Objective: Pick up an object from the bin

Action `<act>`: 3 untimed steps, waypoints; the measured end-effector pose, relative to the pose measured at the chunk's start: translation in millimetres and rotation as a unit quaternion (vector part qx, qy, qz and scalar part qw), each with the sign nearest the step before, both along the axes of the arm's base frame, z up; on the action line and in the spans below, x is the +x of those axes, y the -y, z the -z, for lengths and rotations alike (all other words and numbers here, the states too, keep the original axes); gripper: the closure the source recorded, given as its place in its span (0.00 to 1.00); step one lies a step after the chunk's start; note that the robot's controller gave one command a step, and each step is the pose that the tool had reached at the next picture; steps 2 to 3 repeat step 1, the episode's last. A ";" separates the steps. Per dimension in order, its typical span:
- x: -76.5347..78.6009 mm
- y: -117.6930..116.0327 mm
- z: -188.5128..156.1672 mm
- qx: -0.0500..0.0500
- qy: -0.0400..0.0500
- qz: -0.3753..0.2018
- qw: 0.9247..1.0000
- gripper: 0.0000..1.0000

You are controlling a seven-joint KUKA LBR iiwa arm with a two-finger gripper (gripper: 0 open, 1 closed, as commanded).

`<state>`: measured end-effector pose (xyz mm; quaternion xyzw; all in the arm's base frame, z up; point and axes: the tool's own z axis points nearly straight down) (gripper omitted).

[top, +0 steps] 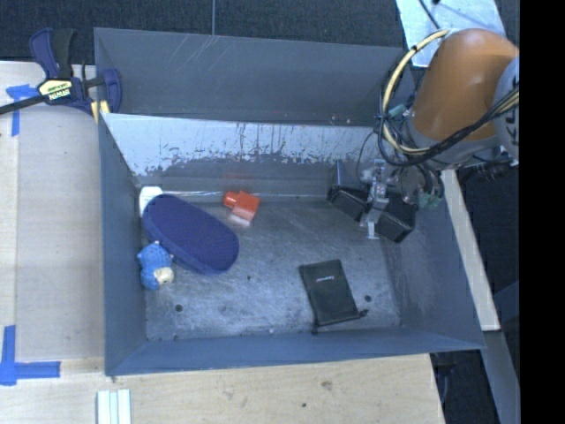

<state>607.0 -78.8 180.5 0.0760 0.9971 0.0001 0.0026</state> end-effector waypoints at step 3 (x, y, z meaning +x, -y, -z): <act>7.7 14.5 -95.3 -0.001 0.001 0.004 1.000 1.00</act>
Offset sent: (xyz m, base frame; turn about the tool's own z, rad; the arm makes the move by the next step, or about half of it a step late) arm 0.0067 -0.0136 0.0933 0.0082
